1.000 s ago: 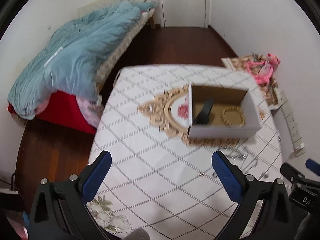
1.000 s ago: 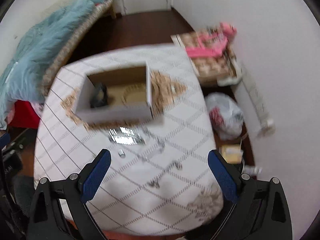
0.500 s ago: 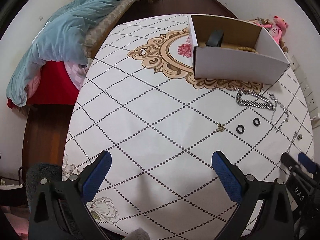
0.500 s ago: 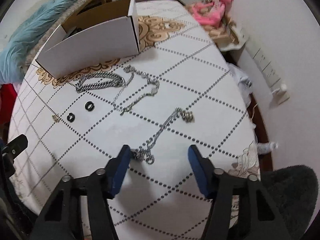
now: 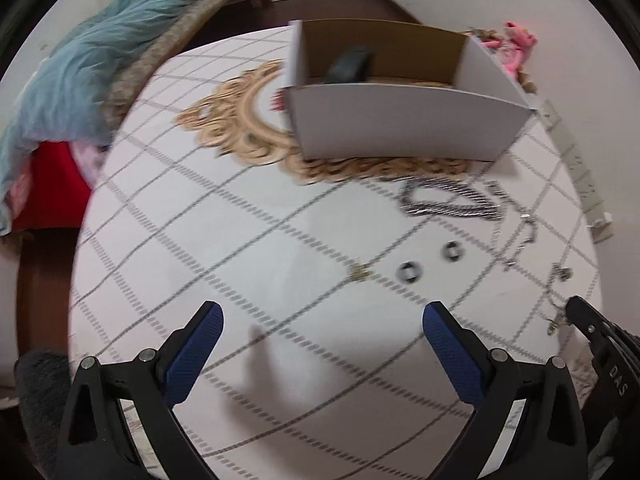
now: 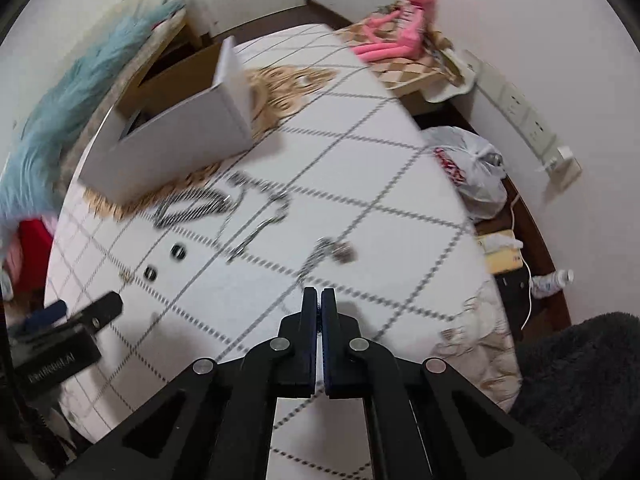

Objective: Organize jewelry
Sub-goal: 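Move the left gripper to a black ring while the right gripper moves to a silver chain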

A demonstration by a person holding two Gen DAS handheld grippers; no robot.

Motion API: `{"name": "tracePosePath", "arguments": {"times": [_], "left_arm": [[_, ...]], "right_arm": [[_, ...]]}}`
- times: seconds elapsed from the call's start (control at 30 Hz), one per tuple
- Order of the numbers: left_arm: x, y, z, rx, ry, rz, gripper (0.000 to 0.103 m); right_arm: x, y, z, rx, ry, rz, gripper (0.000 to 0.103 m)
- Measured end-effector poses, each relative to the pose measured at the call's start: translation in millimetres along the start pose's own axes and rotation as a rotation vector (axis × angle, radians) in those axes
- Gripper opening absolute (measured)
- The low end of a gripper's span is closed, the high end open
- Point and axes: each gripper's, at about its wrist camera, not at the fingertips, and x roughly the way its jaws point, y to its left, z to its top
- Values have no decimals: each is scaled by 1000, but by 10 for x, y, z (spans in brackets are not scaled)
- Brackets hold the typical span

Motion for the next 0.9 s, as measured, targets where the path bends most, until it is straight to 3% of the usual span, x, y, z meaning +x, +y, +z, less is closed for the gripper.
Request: {"name": "tracePosePath", "arguments": {"times": [0.03, 0.1, 0.23, 0.27, 0.47, 0.6, 0.67, 0.9], "left_arm": [[20, -43, 13, 8, 1, -7, 95], [79, -148, 37, 27, 7, -24, 77], [165, -284, 67, 46, 15, -34, 65], [178, -305, 76, 53, 16, -35, 55], [184, -405, 104, 87, -15, -65, 19], [185, -384, 121, 89, -23, -88, 18], [148, -358, 127, 85, -35, -105, 4], [-117, -151, 207, 40, -67, -184, 3]], "right_arm": [[1, -48, 20, 16, 0, -3, 2], [26, -101, 61, 31, 1, -6, 2], [48, -189, 84, 55, 9, -4, 2], [54, -209, 85, 56, 10, -6, 2], [69, -257, 108, 63, 15, -12, 2], [37, -244, 117, 64, 11, -6, 2], [-15, -224, 132, 63, 4, 9, 2], [-433, -144, 365, 51, -51, 107, 2]]}}
